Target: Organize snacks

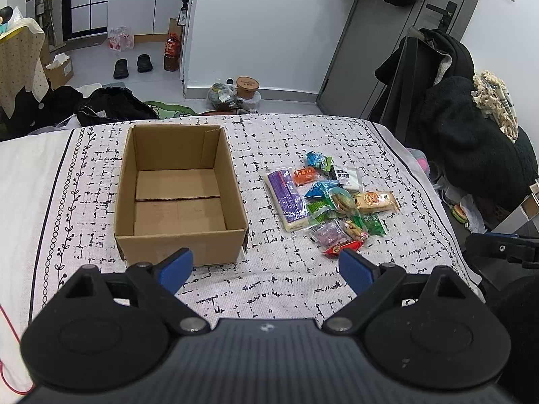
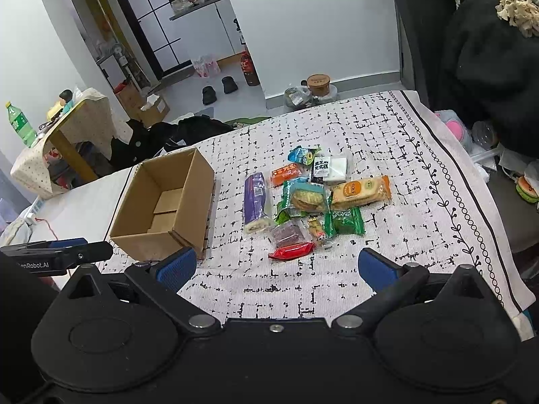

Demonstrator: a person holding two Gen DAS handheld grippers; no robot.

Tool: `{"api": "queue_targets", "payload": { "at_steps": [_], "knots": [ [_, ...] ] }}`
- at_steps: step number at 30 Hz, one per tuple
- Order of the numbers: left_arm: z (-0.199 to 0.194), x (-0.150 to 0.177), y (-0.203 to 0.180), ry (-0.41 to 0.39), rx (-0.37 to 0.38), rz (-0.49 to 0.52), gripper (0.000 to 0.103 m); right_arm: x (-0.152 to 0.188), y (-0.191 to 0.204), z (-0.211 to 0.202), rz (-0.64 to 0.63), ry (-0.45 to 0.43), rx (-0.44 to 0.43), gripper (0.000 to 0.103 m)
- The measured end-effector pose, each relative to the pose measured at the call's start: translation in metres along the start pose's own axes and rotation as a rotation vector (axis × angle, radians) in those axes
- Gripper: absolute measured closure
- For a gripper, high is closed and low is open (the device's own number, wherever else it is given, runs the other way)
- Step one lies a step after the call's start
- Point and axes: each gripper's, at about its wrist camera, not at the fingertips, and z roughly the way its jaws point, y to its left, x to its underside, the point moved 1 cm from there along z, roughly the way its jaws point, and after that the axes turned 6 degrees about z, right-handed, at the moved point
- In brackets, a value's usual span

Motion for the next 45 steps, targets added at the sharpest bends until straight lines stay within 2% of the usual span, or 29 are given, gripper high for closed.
{"api": "queue_targets", "payload": {
  "at_steps": [21, 31, 38, 45],
  "knots": [
    [0.000, -0.005, -0.001, 0.003, 0.009, -0.003, 0.010, 0.001, -0.003, 0.001, -0.002, -0.003, 0.003, 0.000],
    [0.008, -0.019, -0.003, -0.017, 0.017, 0.044, 0.010, -0.001, -0.012, 0.005, 0.016, -0.018, 0.007, 0.000],
    [0.021, -0.032, -0.007, -0.035, 0.044, 0.085, 0.010, 0.000, -0.019, 0.014, 0.027, -0.012, 0.008, 0.000],
    [0.051, -0.042, -0.014, -0.020, 0.084, 0.111, 0.010, -0.001, -0.029, 0.025, 0.040, -0.008, 0.019, 0.000]
  ]
}}
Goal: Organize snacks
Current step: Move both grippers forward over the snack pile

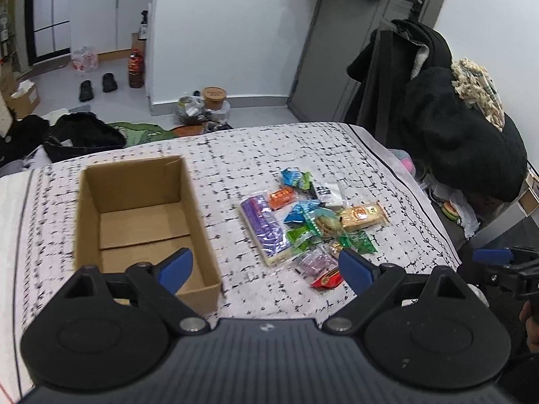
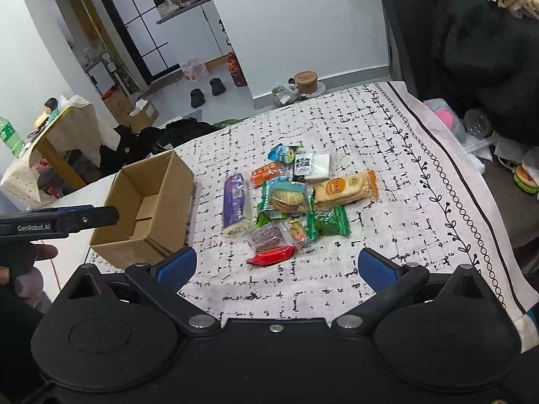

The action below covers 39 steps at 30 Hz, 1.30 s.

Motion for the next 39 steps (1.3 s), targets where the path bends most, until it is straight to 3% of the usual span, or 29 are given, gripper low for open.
{"api": "queue_targets", "payload": {
  "at_steps": [13, 22, 27, 39],
  "knots": [
    [0.049, -0.017, -0.017, 0.021, 0.064, 0.067, 0.012, -0.010, -0.023, 0.027, 0.041, 0.021, 0.019, 0.004],
    [0.085, -0.022, -0.034, 0.056, 0.108, 0.152, 0.013, -0.011, -0.038, 0.045, 0.078, 0.062, 0.022, 0.013],
    [0.101, -0.026, -0.047, 0.067, 0.146, 0.213, 0.014, -0.011, -0.045, 0.059, 0.099, 0.096, 0.014, 0.024],
    [0.157, -0.020, -0.060, 0.146, 0.216, 0.213, 0.042, -0.015, -0.055, 0.093, 0.146, 0.148, -0.003, 0.048]
  ]
}}
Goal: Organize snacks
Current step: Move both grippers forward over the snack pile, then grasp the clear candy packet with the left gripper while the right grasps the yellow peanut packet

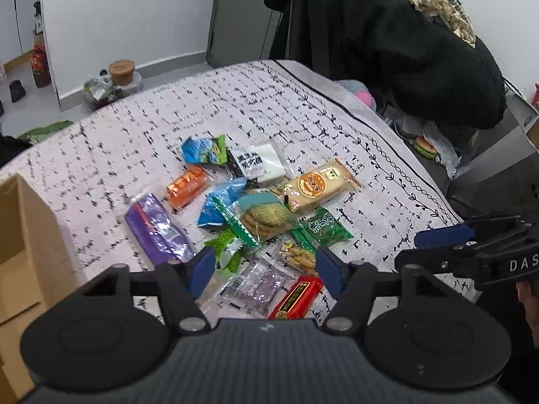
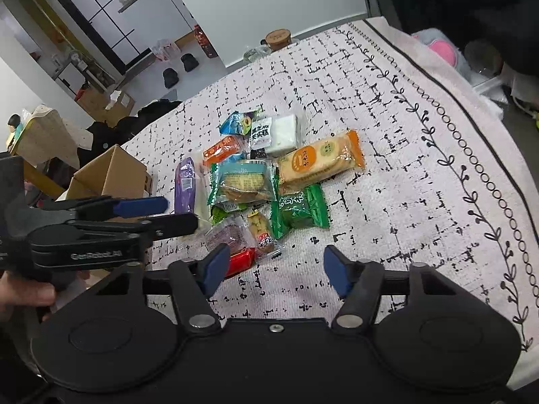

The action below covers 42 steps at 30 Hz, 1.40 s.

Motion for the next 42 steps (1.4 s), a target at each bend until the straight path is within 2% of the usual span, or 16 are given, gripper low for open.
{"api": "queue_targets", "payload": {
  "at_steps": [4, 9, 16, 24, 30, 31, 33, 34, 40, 42],
  "knots": [
    [0.016, 0.002, 0.004, 0.024, 0.026, -0.027, 0.049, -0.004, 0.001, 0.012, -0.004, 0.022, -0.005, 0.054],
    [0.032, 0.006, 0.007, 0.048, 0.039, -0.047, 0.050, -0.009, 0.001, 0.026, -0.001, 0.043, -0.008, 0.059],
    [0.057, 0.018, 0.009, 0.092, 0.053, -0.040, 0.050, -0.011, 0.003, 0.046, 0.013, 0.067, -0.010, 0.060],
    [0.063, 0.020, 0.006, 0.103, 0.051, 0.005, 0.049, -0.014, 0.009, 0.065, 0.007, 0.081, -0.010, 0.060],
    [0.061, 0.024, 0.007, 0.111, 0.046, -0.007, 0.050, -0.010, 0.009, 0.080, 0.010, 0.107, -0.004, 0.060],
    [0.061, 0.025, 0.007, 0.112, 0.046, -0.012, 0.050, -0.008, 0.008, 0.080, 0.013, 0.113, -0.006, 0.061],
    [0.059, 0.027, 0.006, 0.115, 0.043, -0.003, 0.050, -0.006, 0.005, 0.082, 0.023, 0.124, -0.001, 0.072],
    [0.058, 0.028, 0.006, 0.117, 0.046, -0.006, 0.050, -0.006, 0.004, 0.083, 0.019, 0.125, 0.010, 0.073],
    [0.066, 0.032, 0.010, 0.125, 0.094, -0.070, 0.050, -0.006, -0.002, 0.078, 0.038, 0.136, 0.006, 0.075],
    [0.069, 0.033, 0.007, 0.124, 0.082, -0.060, 0.051, -0.004, -0.002, 0.075, 0.037, 0.139, 0.007, 0.075]
  ]
}}
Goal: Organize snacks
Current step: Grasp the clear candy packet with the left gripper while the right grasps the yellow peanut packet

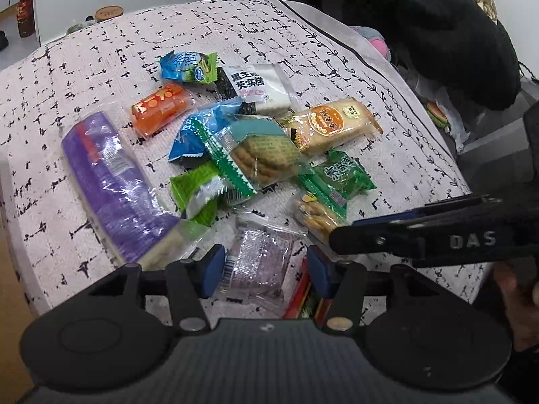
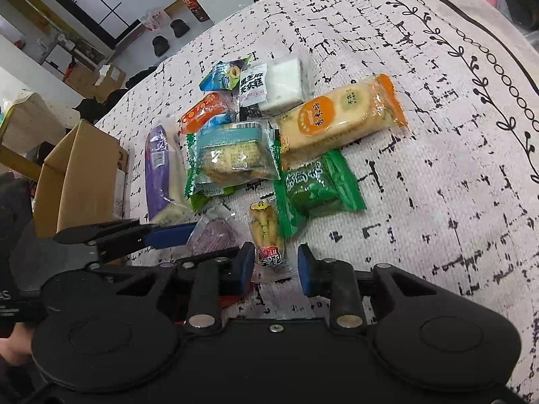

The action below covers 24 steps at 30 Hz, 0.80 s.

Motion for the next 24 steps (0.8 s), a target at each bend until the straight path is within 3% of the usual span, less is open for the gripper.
{"api": "queue_targets", "payload": {
  "at_steps": [4, 8, 14, 24],
  "knots": [
    [-0.001, 0.001, 0.000, -0.010, -0.028, -0.007, 0.069, 0.003, 0.003, 0.001, -0.007, -0.002, 0.017, 0.074],
    [-0.006, 0.002, 0.003, -0.023, -0.028, -0.030, 0.071, 0.005, 0.012, 0.006, -0.042, 0.002, 0.029, 0.069],
    [-0.022, 0.004, 0.005, -0.066, -0.042, -0.045, 0.071, 0.004, 0.016, 0.003, -0.046, -0.008, 0.022, 0.077],
    [-0.059, -0.006, 0.008, -0.162, -0.068, -0.034, 0.071, 0.002, 0.036, -0.032, -0.075, -0.100, -0.030, 0.079]
  ]
}}
